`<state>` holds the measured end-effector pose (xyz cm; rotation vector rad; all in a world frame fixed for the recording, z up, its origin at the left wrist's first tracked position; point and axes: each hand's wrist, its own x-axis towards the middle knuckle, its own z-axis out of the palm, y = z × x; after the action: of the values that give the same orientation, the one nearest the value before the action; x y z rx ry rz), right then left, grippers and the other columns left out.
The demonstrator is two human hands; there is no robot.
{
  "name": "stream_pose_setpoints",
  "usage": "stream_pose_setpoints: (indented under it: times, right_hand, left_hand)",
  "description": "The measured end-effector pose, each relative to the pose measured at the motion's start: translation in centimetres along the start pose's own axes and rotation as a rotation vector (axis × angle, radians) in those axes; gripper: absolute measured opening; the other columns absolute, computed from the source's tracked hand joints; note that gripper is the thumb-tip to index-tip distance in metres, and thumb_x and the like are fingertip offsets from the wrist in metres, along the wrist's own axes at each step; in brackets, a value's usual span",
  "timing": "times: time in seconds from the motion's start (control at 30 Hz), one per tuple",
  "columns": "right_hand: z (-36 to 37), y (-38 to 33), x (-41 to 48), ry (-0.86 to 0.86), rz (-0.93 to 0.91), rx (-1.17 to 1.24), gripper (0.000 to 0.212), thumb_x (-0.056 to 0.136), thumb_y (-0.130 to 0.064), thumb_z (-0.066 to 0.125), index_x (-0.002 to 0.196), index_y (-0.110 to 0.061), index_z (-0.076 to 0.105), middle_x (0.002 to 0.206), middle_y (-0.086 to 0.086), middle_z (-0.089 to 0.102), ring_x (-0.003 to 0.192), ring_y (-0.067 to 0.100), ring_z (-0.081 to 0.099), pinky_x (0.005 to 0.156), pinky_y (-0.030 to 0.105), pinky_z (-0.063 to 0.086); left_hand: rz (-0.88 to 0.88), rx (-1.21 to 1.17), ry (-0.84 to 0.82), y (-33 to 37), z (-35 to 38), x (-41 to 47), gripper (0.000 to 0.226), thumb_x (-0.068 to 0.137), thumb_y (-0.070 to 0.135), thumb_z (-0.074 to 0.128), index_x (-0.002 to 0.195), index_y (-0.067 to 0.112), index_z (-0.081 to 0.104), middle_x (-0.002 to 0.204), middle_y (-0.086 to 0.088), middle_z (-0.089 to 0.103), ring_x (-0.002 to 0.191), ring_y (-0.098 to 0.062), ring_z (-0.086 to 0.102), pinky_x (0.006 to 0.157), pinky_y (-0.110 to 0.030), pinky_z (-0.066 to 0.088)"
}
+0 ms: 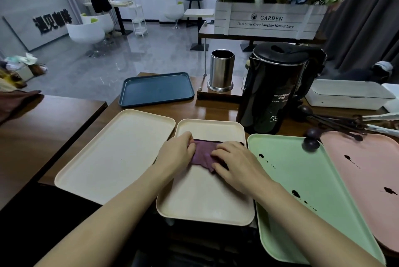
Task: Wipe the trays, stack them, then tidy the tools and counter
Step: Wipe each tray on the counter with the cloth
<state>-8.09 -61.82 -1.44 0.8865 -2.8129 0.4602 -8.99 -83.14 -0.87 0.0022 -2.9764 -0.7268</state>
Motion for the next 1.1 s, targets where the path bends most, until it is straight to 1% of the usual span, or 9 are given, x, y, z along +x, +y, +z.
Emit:
stream_pose_setpoints:
  times: [0.17, 0.27, 0.37, 0.5, 0.57, 0.77, 0.83, 0.93, 1.1]
  right_hand:
    - [-0.2, 0.0, 0.2, -0.053, 0.123, 0.139, 0.036, 0.089, -0.056, 0.059, 0.116, -0.032, 0.065, 0.123, -0.015, 0.060, 0.114, 0.015, 0.053, 0.092, 0.030, 0.043]
    - [-0.2, 0.0, 0.7, -0.050, 0.177, 0.217, 0.047, 0.090, -0.051, 0.061, 0.133, -0.033, 0.053, 0.133, -0.013, 0.055, 0.120, 0.018, 0.051, 0.095, 0.032, 0.043]
    - [-0.4, 0.6, 1.5, -0.148, 0.293, 0.265, 0.063, 0.088, -0.043, 0.063, 0.147, -0.034, 0.043, 0.133, -0.002, 0.059, 0.125, 0.025, 0.046, 0.100, 0.037, 0.042]
    - [-1.4, 1.2, 1.8, -0.193, 0.248, 0.261, 0.014, 0.081, -0.036, 0.068, 0.094, -0.037, 0.064, 0.091, -0.013, 0.062, 0.096, 0.021, 0.053, 0.078, 0.037, 0.048]
    - [-2.4, 1.2, 1.9, -0.149, 0.191, 0.286, 0.012, 0.082, -0.034, 0.068, 0.075, -0.033, 0.059, 0.080, -0.009, 0.059, 0.085, 0.019, 0.054, 0.073, 0.039, 0.047]
    - [-8.2, 0.6, 2.2, -0.085, 0.130, 0.586, 0.015, 0.079, -0.038, 0.067, 0.091, -0.031, 0.072, 0.081, -0.006, 0.069, 0.079, 0.008, 0.062, 0.077, 0.037, 0.050]
    - [-9.3, 0.7, 2.6, -0.036, 0.110, 0.664, 0.013, 0.080, -0.038, 0.068, 0.090, -0.031, 0.072, 0.081, -0.005, 0.070, 0.080, 0.010, 0.063, 0.076, 0.036, 0.051]
    - [-8.7, 1.0, 3.4, 0.141, 0.169, 0.455, 0.013, 0.081, -0.035, 0.069, 0.094, -0.038, 0.069, 0.082, -0.014, 0.070, 0.083, 0.010, 0.065, 0.075, 0.032, 0.051]
    - [-3.1, 1.2, 2.9, 0.061, 0.106, 0.109, 0.025, 0.085, -0.018, 0.061, 0.107, -0.028, 0.068, 0.103, -0.004, 0.065, 0.098, 0.023, 0.056, 0.083, 0.033, 0.045]
  left_hand:
    - [-0.020, -0.211, -0.112, -0.8, -0.6, -0.7, 0.021, 0.093, 0.047, 0.064, 0.105, 0.031, 0.058, 0.090, 0.008, 0.067, 0.088, -0.016, 0.062, 0.080, -0.035, 0.049]
    - [0.036, -0.264, -0.196, -1.3, -1.0, -1.2, 0.037, 0.086, 0.034, 0.073, 0.121, 0.034, 0.060, 0.101, 0.013, 0.066, 0.094, -0.010, 0.061, 0.085, -0.030, 0.047]
    - [0.094, -0.339, -0.169, -1.5, -1.3, -1.5, 0.033, 0.082, 0.023, 0.070, 0.114, 0.030, 0.065, 0.098, 0.013, 0.069, 0.088, -0.007, 0.061, 0.082, -0.029, 0.048]
    - [0.112, -0.355, -0.195, -1.3, -2.0, -1.9, 0.028, 0.075, 0.031, 0.064, 0.103, 0.038, 0.064, 0.095, 0.014, 0.069, 0.092, -0.009, 0.062, 0.080, -0.031, 0.049]
    - [0.128, -0.366, -0.174, -0.7, -3.0, -2.0, 0.024, 0.076, 0.032, 0.063, 0.099, 0.038, 0.064, 0.095, 0.013, 0.069, 0.089, -0.010, 0.063, 0.083, -0.035, 0.052]
    - [0.228, -0.518, -0.130, 1.8, -7.8, -2.1, 0.022, 0.079, 0.024, 0.067, 0.101, 0.026, 0.066, 0.094, 0.004, 0.069, 0.080, -0.029, 0.063, 0.078, -0.039, 0.054]
    - [0.256, -0.615, -0.136, 2.2, -8.8, -1.8, 0.017, 0.085, 0.012, 0.070, 0.101, 0.016, 0.066, 0.095, -0.003, 0.068, 0.075, -0.021, 0.060, 0.068, -0.033, 0.053]
    - [0.213, -0.611, -0.118, 2.3, -8.1, -0.5, 0.016, 0.090, 0.002, 0.070, 0.102, 0.012, 0.064, 0.092, -0.001, 0.065, 0.067, -0.006, 0.058, 0.055, -0.023, 0.049]
    - [0.261, -0.153, 0.015, -0.7, -3.1, 0.2, 0.017, 0.087, 0.014, 0.064, 0.093, 0.029, 0.057, 0.089, 0.017, 0.062, 0.083, -0.010, 0.059, 0.070, -0.027, 0.045]
